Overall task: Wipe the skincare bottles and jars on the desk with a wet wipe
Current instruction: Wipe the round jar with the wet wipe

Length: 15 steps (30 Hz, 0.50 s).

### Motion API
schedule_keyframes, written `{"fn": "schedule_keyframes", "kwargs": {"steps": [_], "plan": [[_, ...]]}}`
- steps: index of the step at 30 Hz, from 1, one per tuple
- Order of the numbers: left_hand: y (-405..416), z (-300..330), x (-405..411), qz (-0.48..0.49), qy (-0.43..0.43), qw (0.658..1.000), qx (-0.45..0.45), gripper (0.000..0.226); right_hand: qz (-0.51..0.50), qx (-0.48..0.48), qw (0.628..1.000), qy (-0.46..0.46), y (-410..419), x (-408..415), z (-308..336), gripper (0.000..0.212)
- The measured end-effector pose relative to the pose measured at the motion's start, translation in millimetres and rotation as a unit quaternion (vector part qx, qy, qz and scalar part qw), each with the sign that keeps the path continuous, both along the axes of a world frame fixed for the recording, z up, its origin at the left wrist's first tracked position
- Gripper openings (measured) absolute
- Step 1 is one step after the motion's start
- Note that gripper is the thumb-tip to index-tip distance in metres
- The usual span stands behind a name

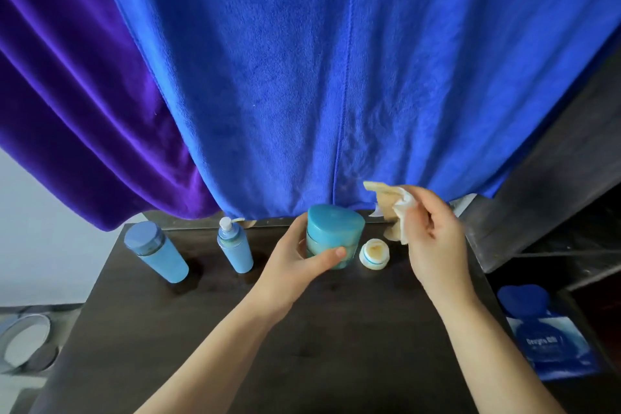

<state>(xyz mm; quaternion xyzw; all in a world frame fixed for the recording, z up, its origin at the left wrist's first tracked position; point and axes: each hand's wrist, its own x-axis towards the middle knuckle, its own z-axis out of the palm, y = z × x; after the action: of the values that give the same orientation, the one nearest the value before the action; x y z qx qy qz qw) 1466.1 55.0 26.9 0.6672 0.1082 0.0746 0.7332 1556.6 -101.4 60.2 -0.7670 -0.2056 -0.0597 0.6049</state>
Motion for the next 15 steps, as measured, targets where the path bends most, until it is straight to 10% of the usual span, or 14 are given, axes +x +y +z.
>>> {"fn": "schedule_keyframes", "kwargs": {"steps": [8, 15], "plan": [[8.2, 19.2, 0.1, -0.006, -0.049, 0.981, 0.188, 0.035, 0.244, -0.211, 0.937, -0.131, 37.2, -25.6, 16.6, 0.046], [1.6, 23.6, 8.0, -0.008, -0.061, 0.952, 0.301, 0.063, 0.231, -0.115, 0.959, 0.114, 39.2, -4.9, 32.1, 0.037]]}}
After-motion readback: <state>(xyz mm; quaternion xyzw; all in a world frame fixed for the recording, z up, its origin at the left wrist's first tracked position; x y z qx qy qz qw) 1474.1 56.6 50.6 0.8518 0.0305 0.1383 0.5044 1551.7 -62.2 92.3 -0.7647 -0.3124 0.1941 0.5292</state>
